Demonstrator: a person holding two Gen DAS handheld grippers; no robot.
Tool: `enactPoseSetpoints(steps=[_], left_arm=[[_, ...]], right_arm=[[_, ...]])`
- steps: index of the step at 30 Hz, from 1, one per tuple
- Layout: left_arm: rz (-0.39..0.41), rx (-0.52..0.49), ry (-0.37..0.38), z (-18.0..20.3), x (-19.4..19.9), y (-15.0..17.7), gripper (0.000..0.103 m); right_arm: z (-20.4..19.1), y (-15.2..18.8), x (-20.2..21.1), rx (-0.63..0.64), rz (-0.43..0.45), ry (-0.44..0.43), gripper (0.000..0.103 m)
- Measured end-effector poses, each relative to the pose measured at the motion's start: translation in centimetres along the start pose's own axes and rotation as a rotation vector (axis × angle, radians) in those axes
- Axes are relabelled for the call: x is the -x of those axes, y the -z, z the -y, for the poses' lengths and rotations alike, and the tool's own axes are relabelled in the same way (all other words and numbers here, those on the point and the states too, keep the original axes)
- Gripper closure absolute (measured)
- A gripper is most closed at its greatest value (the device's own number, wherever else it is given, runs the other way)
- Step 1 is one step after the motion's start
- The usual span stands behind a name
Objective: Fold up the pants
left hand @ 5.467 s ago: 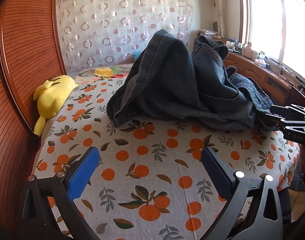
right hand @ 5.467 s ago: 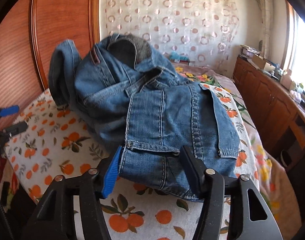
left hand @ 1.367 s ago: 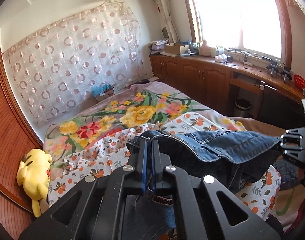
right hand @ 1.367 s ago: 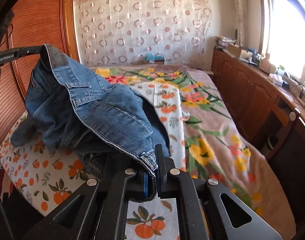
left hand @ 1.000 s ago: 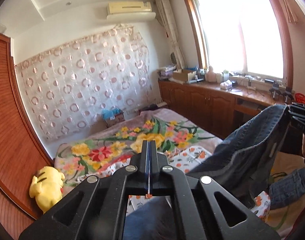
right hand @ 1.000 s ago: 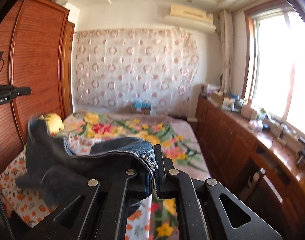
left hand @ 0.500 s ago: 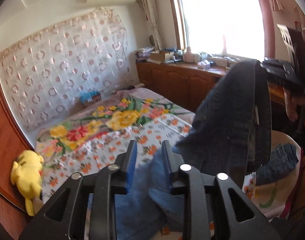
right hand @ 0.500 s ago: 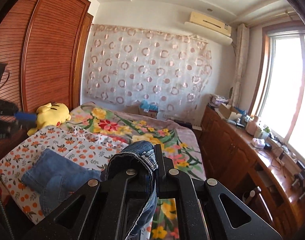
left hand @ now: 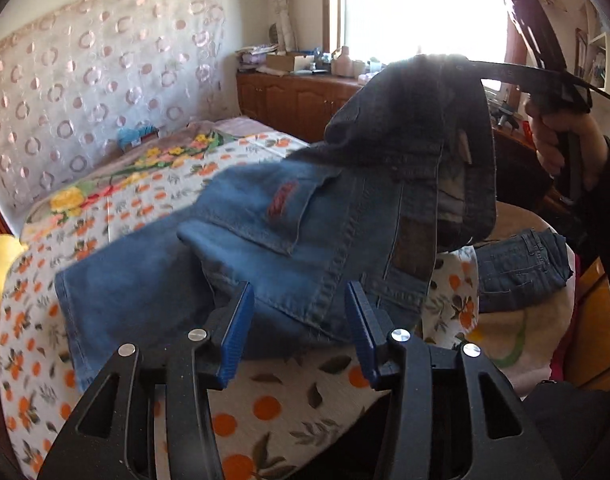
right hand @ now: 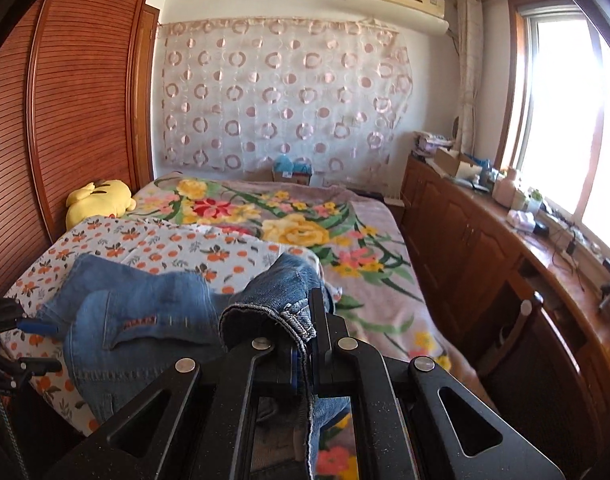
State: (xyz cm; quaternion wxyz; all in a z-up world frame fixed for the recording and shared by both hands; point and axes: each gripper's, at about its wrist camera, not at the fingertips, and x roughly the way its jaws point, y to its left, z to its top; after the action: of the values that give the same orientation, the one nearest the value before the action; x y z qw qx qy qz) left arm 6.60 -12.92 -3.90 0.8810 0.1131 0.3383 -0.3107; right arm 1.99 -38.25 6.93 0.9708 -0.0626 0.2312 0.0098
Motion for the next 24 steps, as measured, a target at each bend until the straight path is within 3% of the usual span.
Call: enactPoseSetpoints(steps=[5,9,12,16,18,24], left_arm=[[-0.049,0.081,-0.005,-0.9,-1.6,1.6,0.054],[-0.098,0.096,0.001,-1.3,-3.4,2.2,0.045],[-0.143,0.12,-0.001,-1.9,-4.9,2.6,0.044],[-0.125,0.19,0.036,-3.0,-5.3,2.4,0.044],[-0.114,0.184,0.058,-2.9,-5.4,2.2,0.063],[-0.113,0.106,0.058,-1.8,-5.3,1.8,0.091]], right_arm=[[-0.3,-0.3,-0.2,-0.023,-0.025,-0.004,0.099],[-0.5,-0.6,-0.4,-0.035,-0.041,-0.013,0.099],[-0.6,-1.1,-0.4,-0.035,-0.048,-0.021,0.099],[-0.3,-0.7,-0.5,-0.033,-0.056,-0.022,0.099],[-0.1,-0.7,-0.6,-0.033,-0.056,-0.021,0.099],[-0.1,0.3,-0.4,-0.038,-0.053,-0.012,0.099]])
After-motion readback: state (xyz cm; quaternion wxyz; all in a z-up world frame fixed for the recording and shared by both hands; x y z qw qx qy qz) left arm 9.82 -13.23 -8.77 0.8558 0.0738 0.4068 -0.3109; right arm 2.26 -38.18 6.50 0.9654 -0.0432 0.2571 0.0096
